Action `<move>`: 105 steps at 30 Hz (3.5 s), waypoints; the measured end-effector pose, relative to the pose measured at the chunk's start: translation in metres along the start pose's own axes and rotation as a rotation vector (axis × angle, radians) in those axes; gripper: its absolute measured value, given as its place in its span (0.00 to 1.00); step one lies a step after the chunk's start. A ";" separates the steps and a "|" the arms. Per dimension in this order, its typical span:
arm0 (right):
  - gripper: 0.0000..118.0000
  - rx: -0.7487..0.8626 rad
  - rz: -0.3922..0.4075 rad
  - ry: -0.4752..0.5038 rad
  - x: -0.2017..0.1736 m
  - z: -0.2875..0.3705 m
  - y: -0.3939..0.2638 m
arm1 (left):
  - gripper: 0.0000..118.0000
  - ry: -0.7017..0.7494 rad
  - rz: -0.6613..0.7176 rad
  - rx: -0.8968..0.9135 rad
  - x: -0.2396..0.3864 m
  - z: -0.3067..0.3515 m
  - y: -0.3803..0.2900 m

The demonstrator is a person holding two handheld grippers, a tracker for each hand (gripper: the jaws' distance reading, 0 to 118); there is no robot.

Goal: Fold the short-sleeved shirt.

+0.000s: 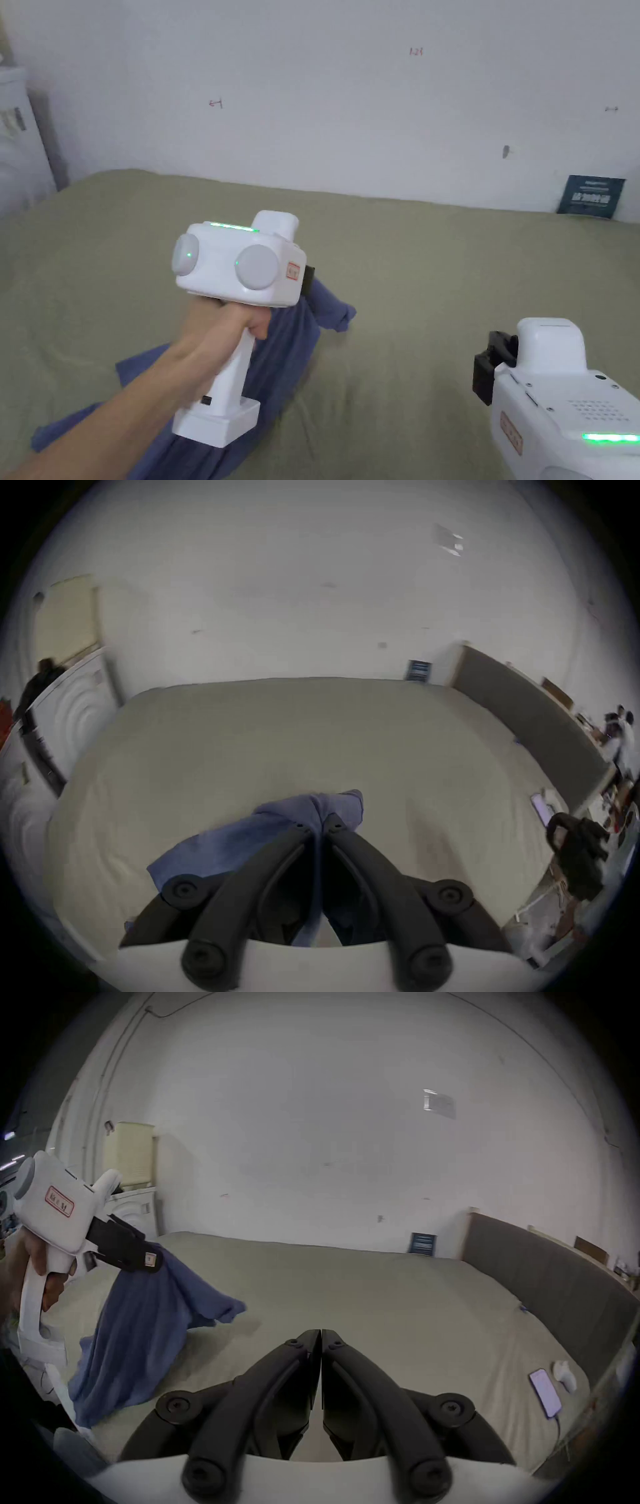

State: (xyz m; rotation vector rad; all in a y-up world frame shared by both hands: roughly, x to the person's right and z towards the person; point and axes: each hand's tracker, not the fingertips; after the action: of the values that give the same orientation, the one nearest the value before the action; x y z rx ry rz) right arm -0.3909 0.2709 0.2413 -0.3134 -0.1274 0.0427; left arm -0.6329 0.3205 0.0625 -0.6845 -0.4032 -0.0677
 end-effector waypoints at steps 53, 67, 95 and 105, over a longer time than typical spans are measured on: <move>0.06 -0.037 -0.013 -0.022 0.009 0.037 -0.048 | 0.00 0.300 0.203 0.186 -0.068 0.130 -0.191; 0.06 -0.160 -0.008 -0.026 0.016 -0.025 -0.066 | 0.80 0.173 0.172 -0.292 -0.121 -0.082 -0.129; 0.85 -0.673 -0.126 0.026 0.110 -0.241 -0.081 | 0.03 0.130 0.135 -0.360 -0.127 -0.125 -0.142; 0.12 -0.633 -0.081 0.000 0.094 -0.261 -0.091 | 0.03 0.142 0.135 -0.337 -0.131 -0.136 -0.150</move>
State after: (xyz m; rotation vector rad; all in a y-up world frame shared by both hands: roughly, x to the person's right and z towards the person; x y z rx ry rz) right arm -0.2612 0.1104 0.0345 -0.9402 -0.1521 -0.0802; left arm -0.7361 0.1099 0.0066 -1.0315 -0.2085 -0.0562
